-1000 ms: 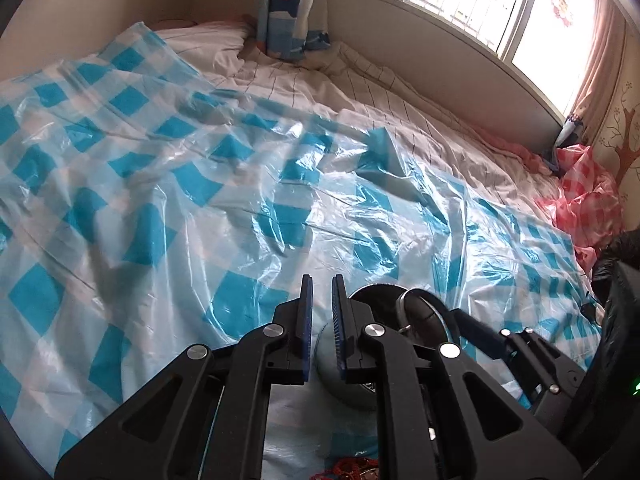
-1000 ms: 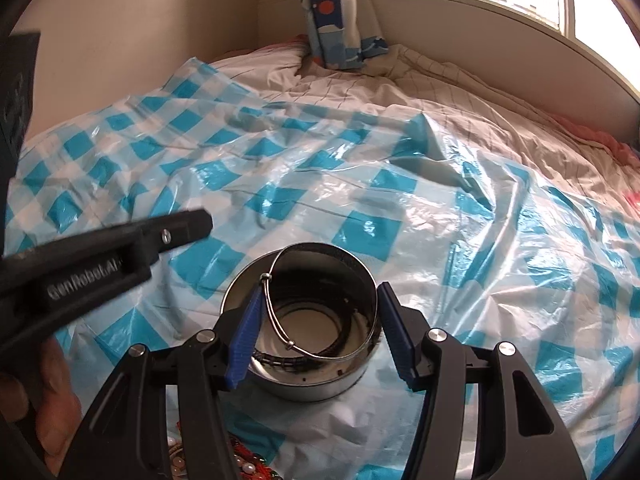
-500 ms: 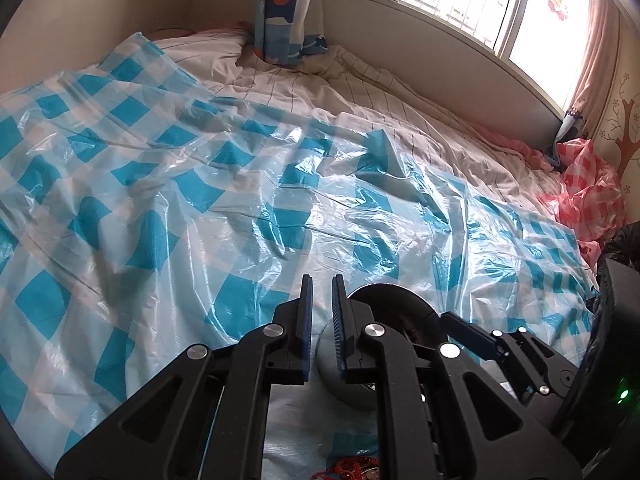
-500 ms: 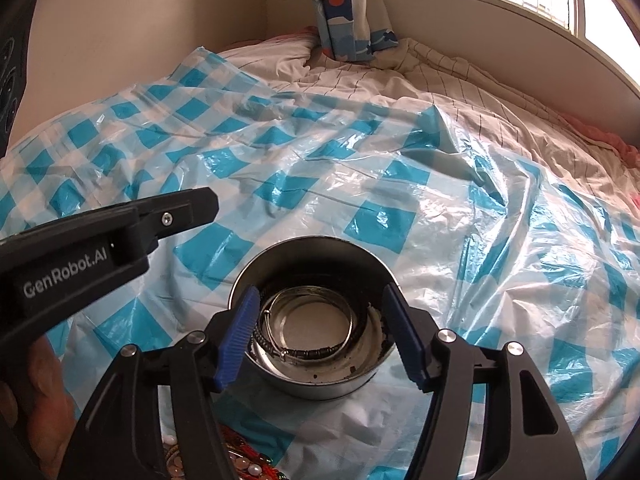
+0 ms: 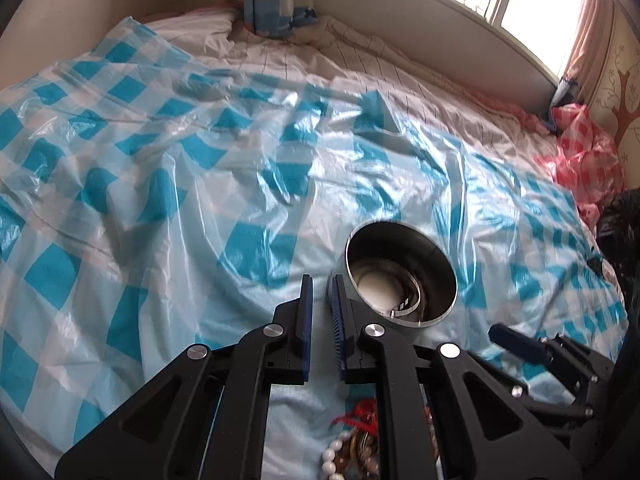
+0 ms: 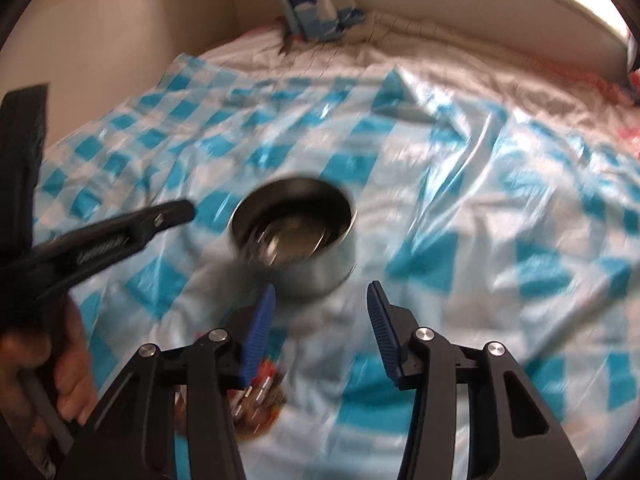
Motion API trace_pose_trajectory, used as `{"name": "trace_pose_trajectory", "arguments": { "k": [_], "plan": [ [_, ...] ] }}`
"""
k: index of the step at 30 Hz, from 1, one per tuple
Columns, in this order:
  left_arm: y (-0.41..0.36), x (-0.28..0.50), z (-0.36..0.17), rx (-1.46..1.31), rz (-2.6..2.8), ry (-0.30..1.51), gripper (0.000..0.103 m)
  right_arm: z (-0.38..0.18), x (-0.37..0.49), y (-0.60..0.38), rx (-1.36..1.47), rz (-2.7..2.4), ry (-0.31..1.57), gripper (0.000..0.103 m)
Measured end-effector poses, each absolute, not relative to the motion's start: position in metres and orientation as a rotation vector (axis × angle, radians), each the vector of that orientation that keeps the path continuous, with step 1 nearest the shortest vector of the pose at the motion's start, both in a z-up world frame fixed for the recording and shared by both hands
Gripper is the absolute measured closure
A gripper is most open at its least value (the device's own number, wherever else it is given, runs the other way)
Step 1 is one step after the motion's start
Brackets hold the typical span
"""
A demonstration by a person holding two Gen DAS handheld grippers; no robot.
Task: Organize jewelry
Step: 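Grasp red string bracelets in the dish with the left gripper while the right grasps another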
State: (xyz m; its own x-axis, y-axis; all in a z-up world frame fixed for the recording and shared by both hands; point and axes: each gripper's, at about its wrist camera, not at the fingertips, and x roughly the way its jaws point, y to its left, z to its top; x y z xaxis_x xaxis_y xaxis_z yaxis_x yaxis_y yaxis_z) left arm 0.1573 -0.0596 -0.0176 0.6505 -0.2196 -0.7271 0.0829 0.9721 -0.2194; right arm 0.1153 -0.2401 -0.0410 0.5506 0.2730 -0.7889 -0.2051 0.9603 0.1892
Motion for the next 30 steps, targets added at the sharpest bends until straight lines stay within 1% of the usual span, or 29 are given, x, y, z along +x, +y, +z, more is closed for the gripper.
{"name": "trace_pose_trajectory", "arguments": {
  "k": [4,14,16,17,19,20,21,23,27,30],
  "plan": [
    [-0.06,0.149,-0.021,-0.166,-0.174,0.87,0.094,-0.046,0.103,-0.227,0.056,0.347,0.977,0.056],
    [-0.048,0.12,-0.033,-0.172,-0.181,0.938,0.094,-0.058,0.092,-0.184,-0.099,0.478,1.002,0.057],
    [-0.049,0.117,-0.034,-0.17,-0.192,0.945,0.094,-0.062,0.093,-0.18,-0.12,0.482,1.014,0.064],
    [-0.049,0.116,-0.035,-0.173,-0.199,0.951,0.094,-0.065,0.094,-0.179,-0.129,0.483,1.027,0.073],
    [-0.05,0.116,-0.037,-0.19,-0.216,0.966,0.094,-0.068,0.095,-0.18,-0.123,0.481,1.036,0.08],
    [-0.049,0.117,-0.038,-0.204,-0.227,0.975,0.094,-0.068,0.096,-0.183,-0.116,0.47,1.037,0.089],
    [-0.049,0.118,-0.04,-0.22,-0.238,0.985,0.094,-0.068,0.098,-0.186,-0.104,0.457,1.04,0.093],
    [-0.049,0.119,-0.043,-0.245,-0.257,1.003,0.094,-0.068,0.101,-0.196,-0.063,0.426,1.042,0.096],
    [-0.053,0.12,-0.046,-0.255,-0.277,1.019,0.094,-0.067,0.106,-0.213,0.005,0.393,1.041,0.097],
    [-0.057,0.122,-0.049,-0.267,-0.309,1.041,0.094,-0.064,0.106,-0.213,0.004,0.392,1.029,0.097]
  ]
}}
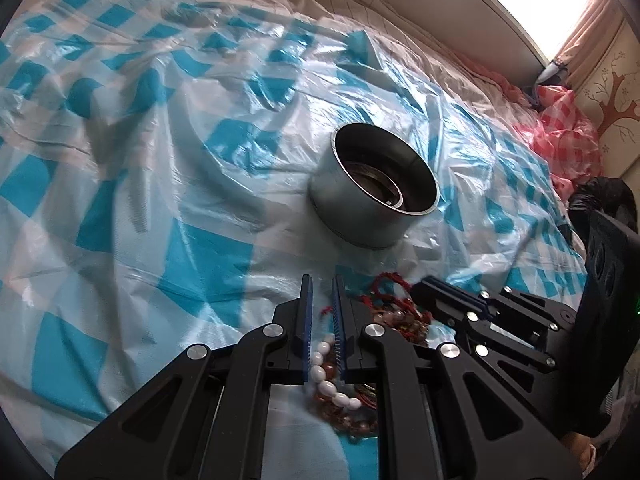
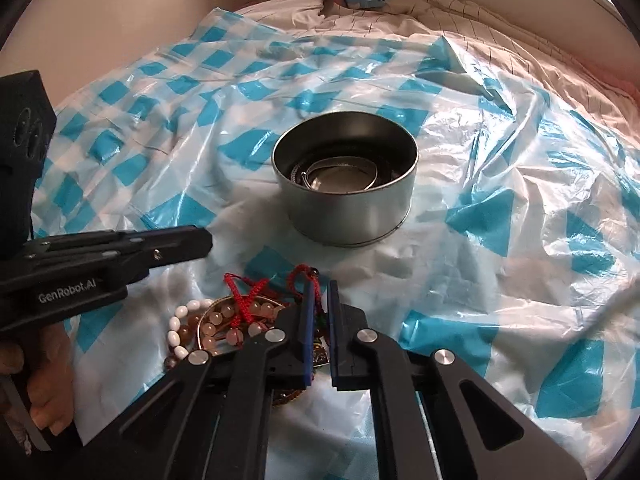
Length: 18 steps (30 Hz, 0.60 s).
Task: Organize jewelry
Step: 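Grasp red string bracelets in the dish with the left gripper while the right grasps another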
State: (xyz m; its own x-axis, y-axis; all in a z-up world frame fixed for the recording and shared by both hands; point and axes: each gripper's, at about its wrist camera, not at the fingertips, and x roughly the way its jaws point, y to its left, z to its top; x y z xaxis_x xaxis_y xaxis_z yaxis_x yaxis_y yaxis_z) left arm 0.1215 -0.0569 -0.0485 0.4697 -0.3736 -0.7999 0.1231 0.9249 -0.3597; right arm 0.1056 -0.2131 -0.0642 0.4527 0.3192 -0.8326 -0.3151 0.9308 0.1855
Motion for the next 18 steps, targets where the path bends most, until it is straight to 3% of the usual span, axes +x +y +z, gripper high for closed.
{"name": "trace_pose_trajectory", "arguments": {
  "k": [12,13,15,18],
  "plan": [
    [-0.077,0.122,-0.06,-0.25,-0.39,1.124,0.086,-0.068,0.111,-0.23,0.095,0.358,1.048,0.097],
    [-0.077,0.122,-0.061,-0.248,-0.39,1.131,0.083,-0.071,0.112,-0.23,0.101,0.366,1.061,0.093],
    [-0.078,0.121,-0.062,-0.232,-0.374,1.134,0.078,-0.072,0.111,-0.228,0.096,0.374,1.057,0.063],
    [-0.079,0.121,-0.062,-0.217,-0.365,1.132,0.073,-0.072,0.111,-0.225,0.088,0.379,1.051,0.063]
  ]
}}
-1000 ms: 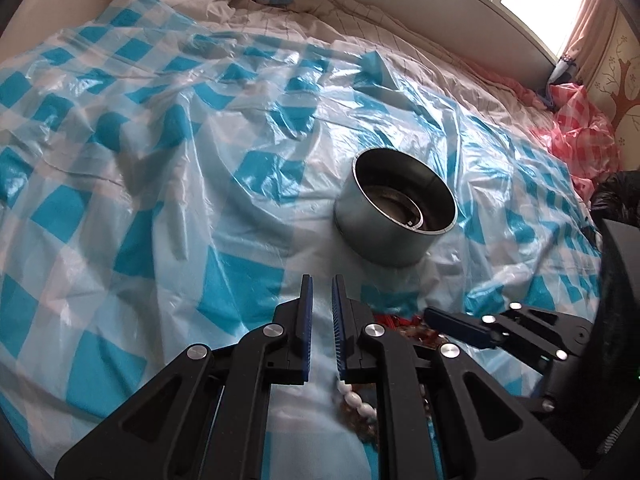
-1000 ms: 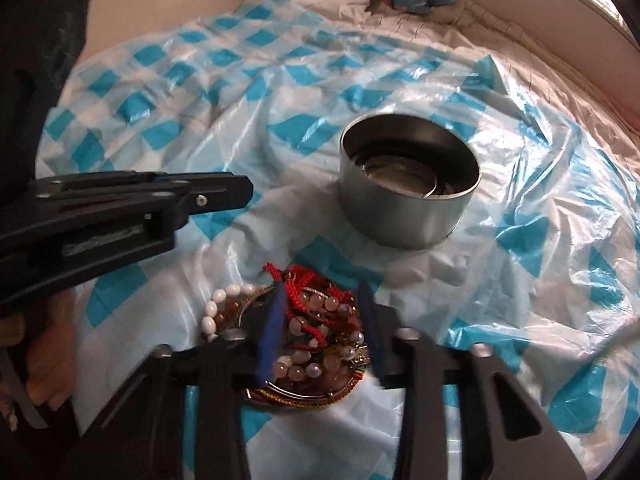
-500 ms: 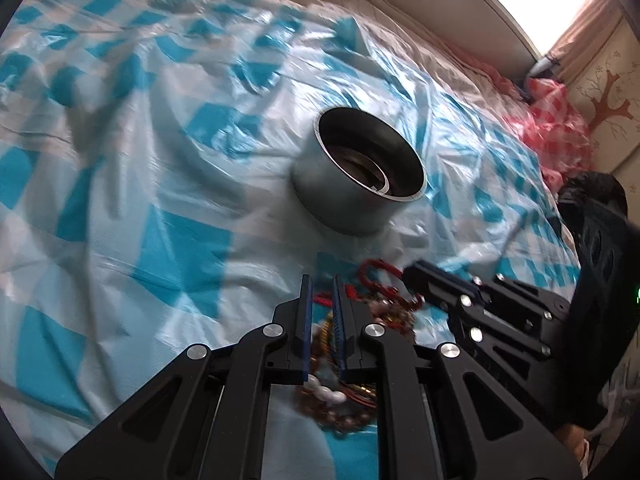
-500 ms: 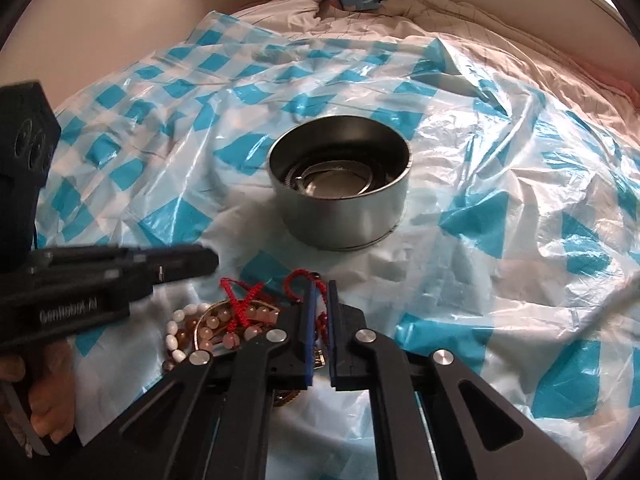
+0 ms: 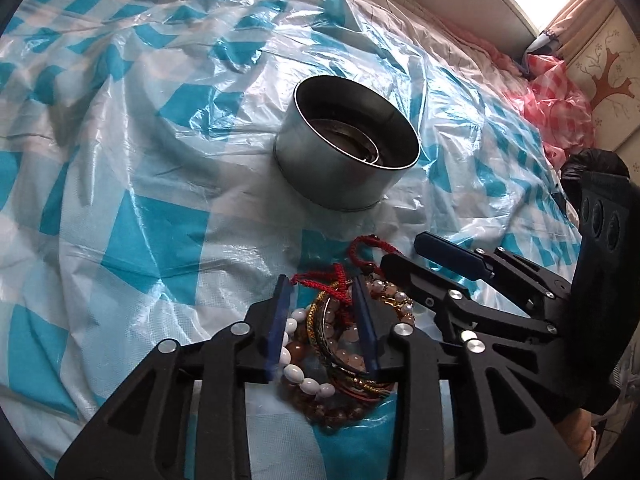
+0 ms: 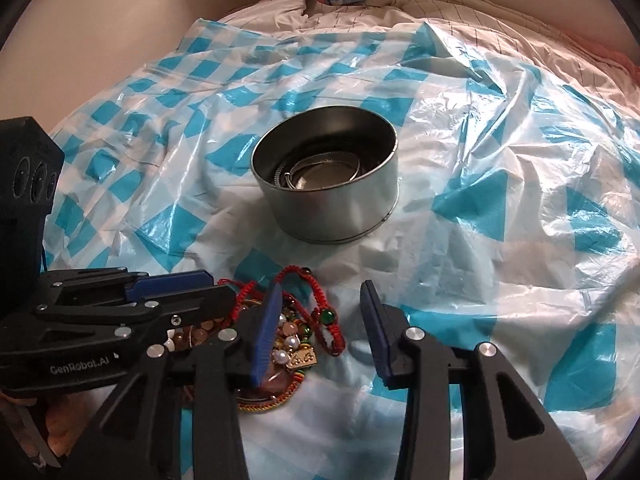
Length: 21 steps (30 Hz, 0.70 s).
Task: Organize jewelry
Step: 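Grasp red string bracelets in the dish with the left gripper while the right grasps another, then lift the red strings with the left gripper while the right carries its string over the tin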
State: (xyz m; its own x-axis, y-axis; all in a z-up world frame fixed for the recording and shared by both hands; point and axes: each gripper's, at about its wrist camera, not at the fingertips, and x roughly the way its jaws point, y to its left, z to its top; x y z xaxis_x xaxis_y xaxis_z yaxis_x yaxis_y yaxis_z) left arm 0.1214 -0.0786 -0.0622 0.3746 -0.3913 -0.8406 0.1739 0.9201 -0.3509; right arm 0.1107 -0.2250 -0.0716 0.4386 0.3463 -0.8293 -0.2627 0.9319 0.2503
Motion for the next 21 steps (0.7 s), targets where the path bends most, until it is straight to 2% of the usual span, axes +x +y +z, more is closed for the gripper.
{"name": "trace_pose_trajectory", "arguments": {
  "k": [1,2,3,4,8,16,21],
  "plan": [
    [-0.081,0.122,-0.064,-0.205,-0.364,1.135,0.073,-0.074,0.112,-0.223,0.079,0.382,1.058,0.064],
    [-0.083,0.121,-0.064,-0.191,-0.372,1.133,0.083,-0.076,0.113,-0.222,0.071,0.385,1.067,0.069],
    [-0.088,0.12,-0.064,-0.163,-0.388,1.126,0.086,-0.078,0.114,-0.221,0.065,0.391,1.079,0.085],
    [-0.09,0.12,-0.063,-0.142,-0.388,1.116,0.09,-0.079,0.115,-0.22,0.064,0.394,1.087,0.094],
    [-0.093,0.116,-0.052,-0.094,-0.39,1.06,0.099,-0.07,0.112,-0.228,0.086,0.379,1.046,0.095],
    [-0.079,0.116,-0.033,-0.162,-0.386,0.96,0.099,-0.048,0.109,-0.247,0.185,0.351,0.951,0.095],
    [-0.073,0.126,-0.044,-0.221,-0.388,1.033,0.097,-0.048,0.11,-0.25,0.211,0.35,0.945,0.095]
  ]
}}
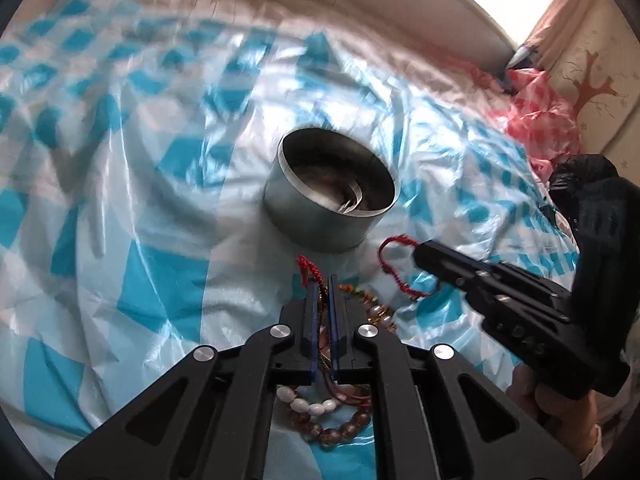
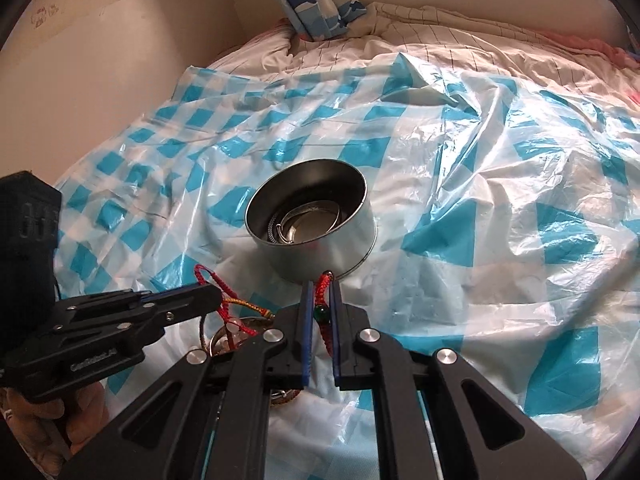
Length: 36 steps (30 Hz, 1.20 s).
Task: Organize jewelry
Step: 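Lift the red strings with the left gripper while the right carries its string over the tin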
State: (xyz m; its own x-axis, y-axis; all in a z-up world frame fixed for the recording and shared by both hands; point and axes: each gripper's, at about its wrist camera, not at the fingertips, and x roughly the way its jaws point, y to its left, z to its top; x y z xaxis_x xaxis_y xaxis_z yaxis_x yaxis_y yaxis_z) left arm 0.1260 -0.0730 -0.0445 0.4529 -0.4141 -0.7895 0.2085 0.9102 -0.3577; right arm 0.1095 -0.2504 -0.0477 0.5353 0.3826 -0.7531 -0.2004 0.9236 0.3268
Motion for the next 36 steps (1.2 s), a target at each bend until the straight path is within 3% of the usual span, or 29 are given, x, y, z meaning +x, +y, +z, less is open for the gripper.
{"name": "trace_pose_trajectory", "arguments": {
  "k": [2,5,7,9,10,11,23,36],
  "plan": [
    [-0.072,0.133,-0.055,-0.22,-0.361,1.091,0.092,-0.05,0.11,-0.249,0.204,0.354,0.957,0.095],
    [-0.071,0.14,-0.06,-0.222,-0.337,1.11,0.071,-0.052,0.11,-0.249,0.201,0.354,0.961,0.095],
    [-0.071,0.143,-0.063,-0.229,-0.33,1.112,0.07,-0.052,0.11,-0.249,0.204,0.353,0.959,0.095],
    [-0.072,0.143,-0.064,-0.22,-0.332,1.108,0.079,-0.053,0.11,-0.249,0.205,0.35,0.958,0.095],
    [-0.074,0.142,-0.064,-0.197,-0.33,1.106,0.096,-0.053,0.11,-0.25,0.207,0.35,0.959,0.095],
    [-0.075,0.141,-0.063,-0.185,-0.331,1.099,0.101,-0.053,0.11,-0.251,0.207,0.348,0.959,0.095],
    [-0.067,0.11,0.01,-0.268,-0.529,0.709,0.102,-0.028,0.104,-0.262,0.255,0.355,0.824,0.095],
    [-0.065,0.133,0.026,-0.371,-0.573,0.62,0.102,0.021,0.101,-0.261,0.241,0.297,0.582,0.095]
  ]
}}
